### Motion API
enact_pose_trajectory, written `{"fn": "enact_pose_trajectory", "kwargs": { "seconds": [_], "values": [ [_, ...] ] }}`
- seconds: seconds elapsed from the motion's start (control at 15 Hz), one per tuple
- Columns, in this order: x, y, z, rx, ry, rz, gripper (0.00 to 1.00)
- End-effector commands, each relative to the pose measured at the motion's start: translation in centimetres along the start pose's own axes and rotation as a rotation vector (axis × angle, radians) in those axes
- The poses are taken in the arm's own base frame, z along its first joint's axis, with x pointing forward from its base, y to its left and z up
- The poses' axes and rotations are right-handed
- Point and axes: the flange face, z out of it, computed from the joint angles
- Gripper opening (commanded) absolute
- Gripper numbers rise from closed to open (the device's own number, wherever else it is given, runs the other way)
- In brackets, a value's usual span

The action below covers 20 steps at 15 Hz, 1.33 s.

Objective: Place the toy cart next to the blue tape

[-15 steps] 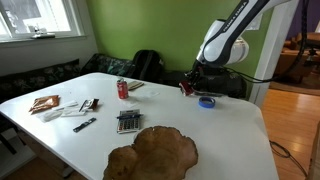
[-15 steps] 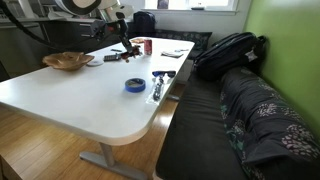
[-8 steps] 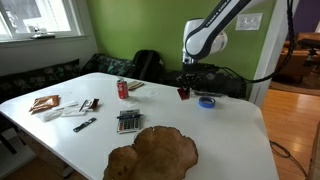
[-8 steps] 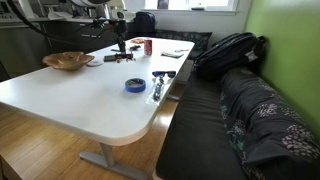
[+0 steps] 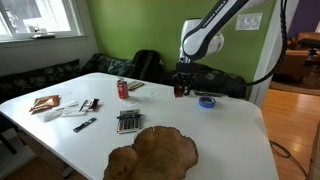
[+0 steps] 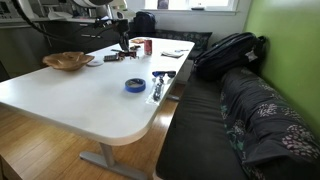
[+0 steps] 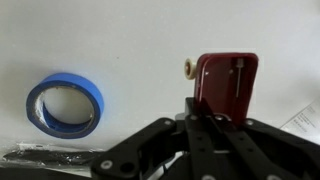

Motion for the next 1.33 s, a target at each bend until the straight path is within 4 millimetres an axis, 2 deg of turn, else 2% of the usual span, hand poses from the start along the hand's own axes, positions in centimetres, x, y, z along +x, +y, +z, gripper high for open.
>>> {"fn": "enact_pose_trajectory", "kwargs": {
  "seconds": [0.0, 0.4, 0.73, 1.27],
  "values": [
    [1.9, 1.8, 1.9, 0.024, 0.005, 0.033, 0.01],
    [4.0, 4.9, 4.4, 0.024, 0.026, 0.035, 0.01],
    [3.4, 5.2, 5.6, 0.012, 0.005, 0.023, 0.01],
    [3.2, 5.3, 6.5, -0.002, 0.002, 0.028, 0.01]
  ]
}}
